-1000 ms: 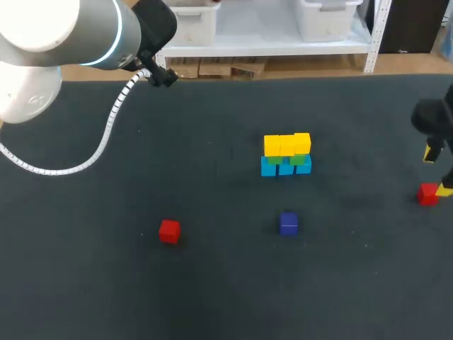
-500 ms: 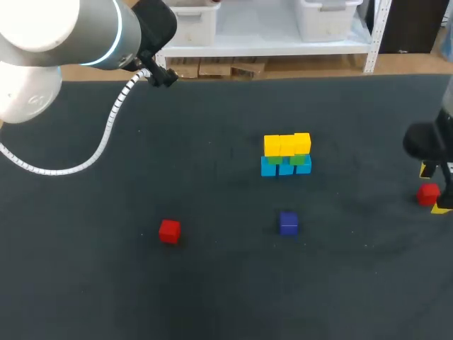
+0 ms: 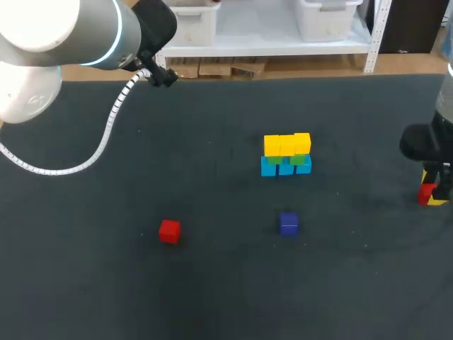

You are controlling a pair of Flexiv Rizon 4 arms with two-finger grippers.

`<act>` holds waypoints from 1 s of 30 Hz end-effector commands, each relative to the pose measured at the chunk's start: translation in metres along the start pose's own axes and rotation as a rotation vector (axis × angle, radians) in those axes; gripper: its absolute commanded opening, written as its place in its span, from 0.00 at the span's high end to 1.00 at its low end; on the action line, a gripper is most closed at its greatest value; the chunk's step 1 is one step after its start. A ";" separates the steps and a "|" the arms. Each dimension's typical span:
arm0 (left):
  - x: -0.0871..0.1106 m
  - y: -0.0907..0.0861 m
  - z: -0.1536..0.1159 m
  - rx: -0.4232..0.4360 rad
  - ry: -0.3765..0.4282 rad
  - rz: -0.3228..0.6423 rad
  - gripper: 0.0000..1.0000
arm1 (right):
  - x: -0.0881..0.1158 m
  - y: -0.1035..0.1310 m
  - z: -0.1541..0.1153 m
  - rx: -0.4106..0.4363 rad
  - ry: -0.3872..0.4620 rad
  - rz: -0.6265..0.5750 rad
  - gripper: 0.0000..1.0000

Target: Place the blue cubes, place green cubes on the blue cubes, place the yellow cubes on the green cubes, then place the red cubes on the yellow cubes, and place purple cube on the red cubes.

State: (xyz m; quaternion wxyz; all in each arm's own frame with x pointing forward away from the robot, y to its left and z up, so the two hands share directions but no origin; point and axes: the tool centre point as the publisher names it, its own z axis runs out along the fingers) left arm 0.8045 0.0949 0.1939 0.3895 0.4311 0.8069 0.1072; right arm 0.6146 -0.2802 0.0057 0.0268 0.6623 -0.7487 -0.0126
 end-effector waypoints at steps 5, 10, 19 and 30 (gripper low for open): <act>-0.001 0.001 0.001 0.004 0.000 0.002 0.00 | -0.004 -0.008 -0.022 0.011 -0.020 0.043 1.00; -0.001 0.001 0.001 0.004 0.000 0.002 0.00 | -0.012 -0.019 -0.047 0.013 0.003 0.052 1.00; -0.001 0.001 0.001 0.004 0.000 0.002 0.00 | -0.042 -0.052 -0.104 0.105 -0.042 0.059 1.00; -0.001 0.001 0.001 0.004 0.000 0.002 0.00 | -0.109 -0.064 -0.149 0.127 -0.149 -0.032 1.00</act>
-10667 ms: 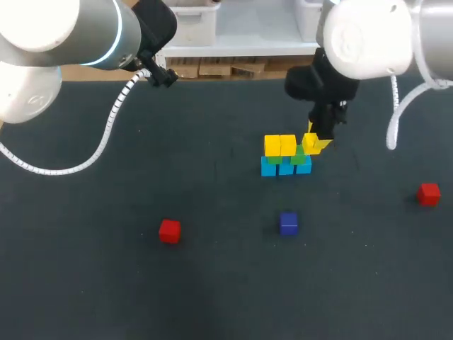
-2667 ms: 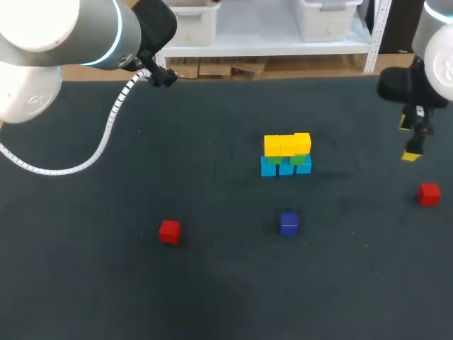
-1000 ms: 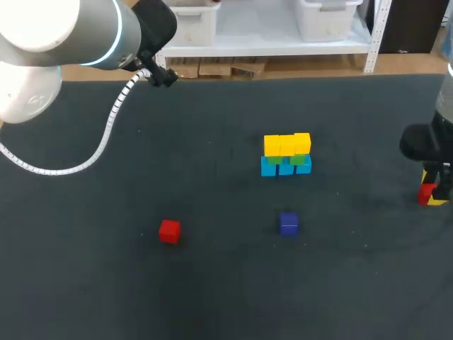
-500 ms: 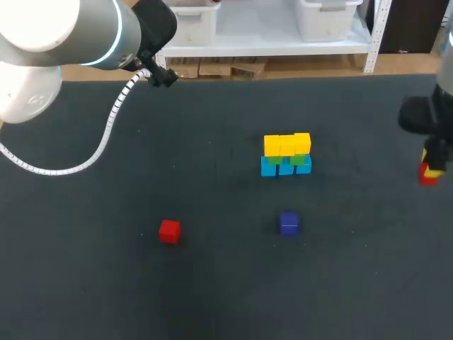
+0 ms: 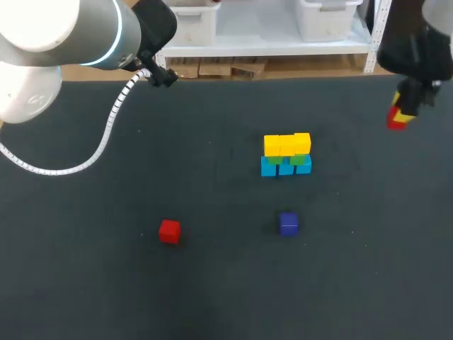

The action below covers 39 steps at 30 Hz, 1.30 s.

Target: Place the blue cubes, place green cubes on the blue cubes, place the yellow cubes on the green cubes, then place the red cubes on the yellow cubes, and place purple cube on the red cubes.

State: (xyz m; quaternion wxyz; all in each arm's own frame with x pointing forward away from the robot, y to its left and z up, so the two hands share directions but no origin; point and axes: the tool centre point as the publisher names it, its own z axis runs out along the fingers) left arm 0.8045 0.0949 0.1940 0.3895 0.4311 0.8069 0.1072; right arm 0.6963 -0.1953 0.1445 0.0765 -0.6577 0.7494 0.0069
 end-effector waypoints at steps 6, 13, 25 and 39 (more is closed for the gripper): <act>-0.001 0.001 0.001 0.004 0.000 0.002 0.00 | -0.056 0.007 0.005 -0.044 -0.060 -0.139 1.00; -0.001 0.001 0.001 0.004 0.000 0.002 0.00 | -0.085 0.019 0.004 -0.049 -0.116 -0.210 1.00; -0.001 0.001 0.001 0.004 0.000 0.002 0.00 | -0.122 0.047 0.018 -0.086 -0.103 -0.247 1.00; -0.001 0.001 0.001 0.004 0.000 0.002 0.00 | -0.151 0.045 0.027 -0.115 -0.050 -0.216 1.00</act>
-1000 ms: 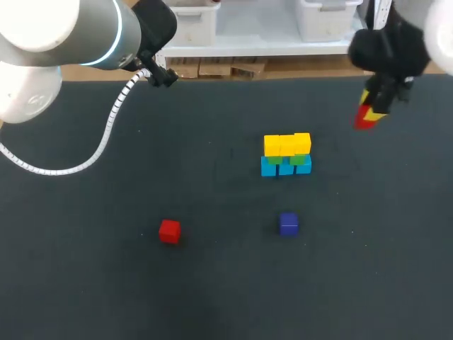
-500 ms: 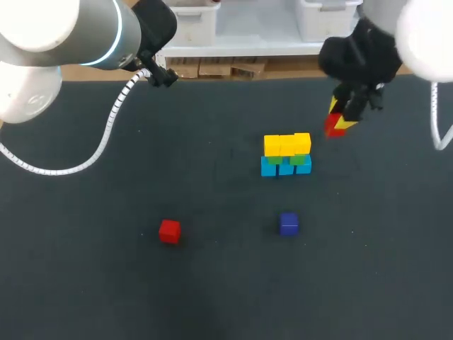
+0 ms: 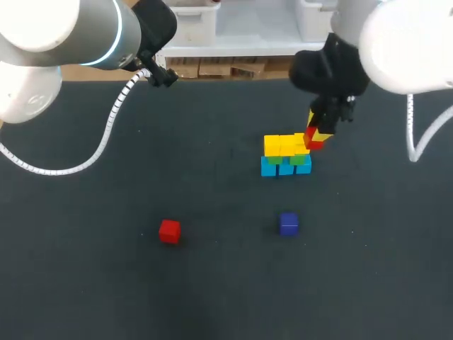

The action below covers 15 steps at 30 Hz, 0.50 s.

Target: Place the blue cubes, place green cubes on the blue cubes, place the yellow cubes on the green cubes, then place the red cubes on the yellow cubes, and place purple cube on the red cubes.

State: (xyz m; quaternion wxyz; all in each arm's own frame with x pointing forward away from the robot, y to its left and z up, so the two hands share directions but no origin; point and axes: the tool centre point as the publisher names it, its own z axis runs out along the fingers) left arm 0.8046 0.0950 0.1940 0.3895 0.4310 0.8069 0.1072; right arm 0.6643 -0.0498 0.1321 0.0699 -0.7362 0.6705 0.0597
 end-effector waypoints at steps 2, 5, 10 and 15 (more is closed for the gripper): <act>-0.001 0.001 0.001 0.004 0.000 0.002 0.00 | -0.014 -0.012 0.003 -0.018 0.027 -0.010 1.00; -0.001 0.001 0.001 0.004 0.000 0.002 0.00 | -0.015 -0.016 0.006 -0.024 0.034 -0.011 1.00; -0.001 0.001 0.001 0.004 0.000 0.002 0.00 | -0.016 -0.022 0.010 -0.040 0.030 -0.003 1.00; -0.001 0.001 0.001 0.004 0.000 0.002 0.00 | -0.015 -0.030 0.016 -0.045 0.039 0.007 1.00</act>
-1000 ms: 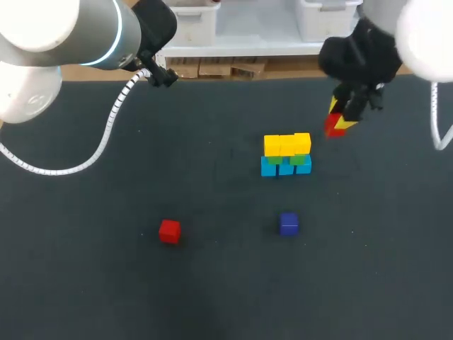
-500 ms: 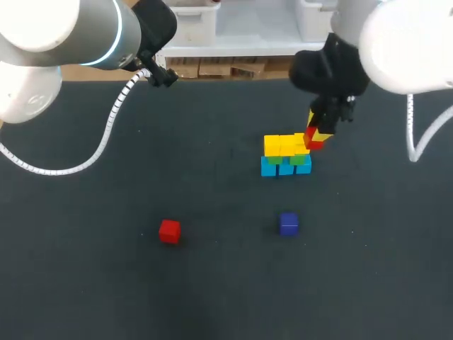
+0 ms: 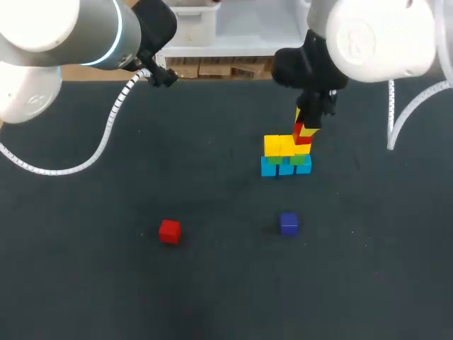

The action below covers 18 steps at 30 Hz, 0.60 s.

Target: Place the blue cubes, place green cubes on the blue cubes, place the yellow cubes on the green cubes, then place the red cubes on the yellow cubes, and place purple cube on the red cubes.

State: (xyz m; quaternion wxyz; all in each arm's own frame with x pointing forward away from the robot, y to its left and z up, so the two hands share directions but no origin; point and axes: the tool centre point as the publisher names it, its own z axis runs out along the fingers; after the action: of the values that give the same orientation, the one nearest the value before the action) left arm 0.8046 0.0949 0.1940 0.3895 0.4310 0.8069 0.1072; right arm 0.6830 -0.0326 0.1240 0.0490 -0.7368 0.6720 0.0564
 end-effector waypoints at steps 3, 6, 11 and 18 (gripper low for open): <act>0.000 0.001 0.001 0.004 0.000 0.002 0.00 | -0.002 -0.014 0.007 -0.019 0.010 0.006 1.00; 0.000 0.001 0.001 0.004 0.000 0.002 0.00 | -0.003 -0.017 0.009 -0.020 0.013 0.008 1.00; 0.000 0.001 0.001 0.004 0.000 0.002 0.00 | -0.004 -0.019 0.011 -0.025 0.019 0.013 1.00; 0.000 0.001 0.001 0.004 0.000 0.002 0.00 | -0.001 -0.016 0.015 -0.030 0.028 0.015 1.00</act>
State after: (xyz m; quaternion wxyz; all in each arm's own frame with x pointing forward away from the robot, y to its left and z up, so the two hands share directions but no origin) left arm 0.8045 0.0949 0.1940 0.3895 0.4310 0.8069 0.1072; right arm 0.6972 -0.0275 0.1104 0.0287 -0.7332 0.6771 0.0560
